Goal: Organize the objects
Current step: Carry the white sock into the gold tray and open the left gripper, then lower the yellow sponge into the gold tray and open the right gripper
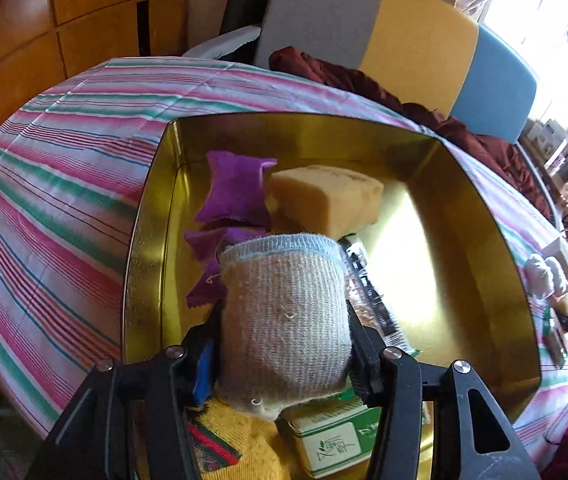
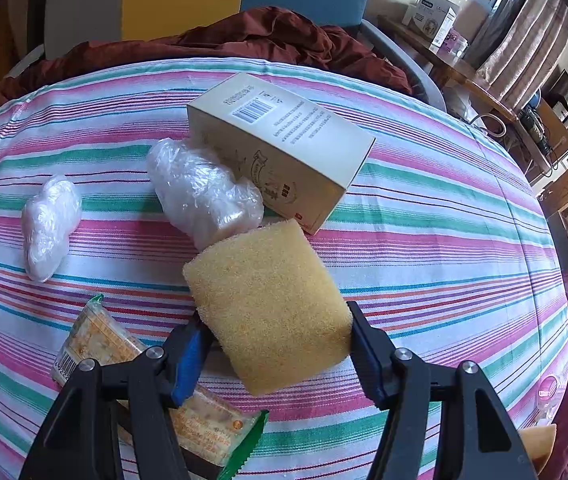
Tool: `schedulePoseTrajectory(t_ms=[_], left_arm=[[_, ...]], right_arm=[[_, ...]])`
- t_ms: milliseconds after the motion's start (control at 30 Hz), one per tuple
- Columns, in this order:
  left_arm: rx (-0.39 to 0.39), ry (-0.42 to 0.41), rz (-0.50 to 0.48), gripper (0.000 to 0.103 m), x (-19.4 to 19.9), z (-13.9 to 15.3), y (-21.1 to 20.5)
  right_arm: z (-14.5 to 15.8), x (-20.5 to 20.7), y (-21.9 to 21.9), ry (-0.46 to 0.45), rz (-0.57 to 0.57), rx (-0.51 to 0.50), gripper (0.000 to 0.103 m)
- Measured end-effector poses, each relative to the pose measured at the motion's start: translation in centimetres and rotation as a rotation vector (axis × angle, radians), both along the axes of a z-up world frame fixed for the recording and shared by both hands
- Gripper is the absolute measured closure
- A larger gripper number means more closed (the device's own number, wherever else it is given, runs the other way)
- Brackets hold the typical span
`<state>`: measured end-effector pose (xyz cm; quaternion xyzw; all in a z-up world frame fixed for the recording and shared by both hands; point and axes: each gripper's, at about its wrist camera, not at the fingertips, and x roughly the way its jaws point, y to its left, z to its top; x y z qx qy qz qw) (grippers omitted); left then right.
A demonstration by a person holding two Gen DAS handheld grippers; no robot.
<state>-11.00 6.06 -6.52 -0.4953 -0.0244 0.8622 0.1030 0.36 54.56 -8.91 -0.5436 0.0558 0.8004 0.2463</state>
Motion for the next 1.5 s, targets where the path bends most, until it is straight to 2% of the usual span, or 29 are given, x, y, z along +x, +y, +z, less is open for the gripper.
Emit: schedulePoseTrajectory(t_ms=[67, 200, 267, 367, 700, 900, 1067, 1233, 1367, 1500], left_arm=[[-0.034, 0.02, -0.007, 0.049, 0.1, -0.3, 0.2], [-0.023, 0.026, -0.003, 0.046, 0.3, -0.3, 0.0], [-0.029, 0.027, -0.004, 0.04, 0.5, -0.4, 0.0], [-0.029, 0.048, 0.01, 0.04, 0.7, 0.2, -0.2], [-0.072, 0.241, 0.01, 0.038, 5.0, 5.1, -0.3], [-0.103, 0.341, -0.022, 0.034, 7.3, 7.8, -0.4], [-0.106, 0.361, -0.026, 0.034, 7.9, 8.4, -0.7], [-0.124, 0.384, -0.021, 0.034, 8.8, 8.8, -0.6], [-0.135, 0.397, -0.017, 0.033, 9.5, 8.8, -1.0], [-0.156, 0.418, -0.01, 0.033, 10.0, 9.0, -1.5]], right_arm=[[0.0, 0.0, -0.1, -0.002, 0.002, 0.003, 0.039], [0.0, -0.1, -0.1, -0.002, 0.003, 0.004, 0.039], [0.0, -0.1, -0.1, -0.002, 0.003, 0.004, 0.039], [0.0, -0.1, -0.1, -0.002, 0.003, 0.004, 0.039], [0.5, 0.1, -0.4, -0.003, 0.004, 0.019, 0.042], [4.4, 1.2, -2.9, 0.123, 0.034, 0.029, 0.042], [8.2, 0.6, -8.0, 0.229, 0.132, -0.019, 0.042], [11.7, -2.4, -17.4, 0.308, 0.36, -0.068, 0.041], [11.4, -5.2, -25.1, 0.298, 0.528, -0.12, 0.041], [9.9, -7.6, -30.7, 0.257, 0.617, -0.154, 0.041]])
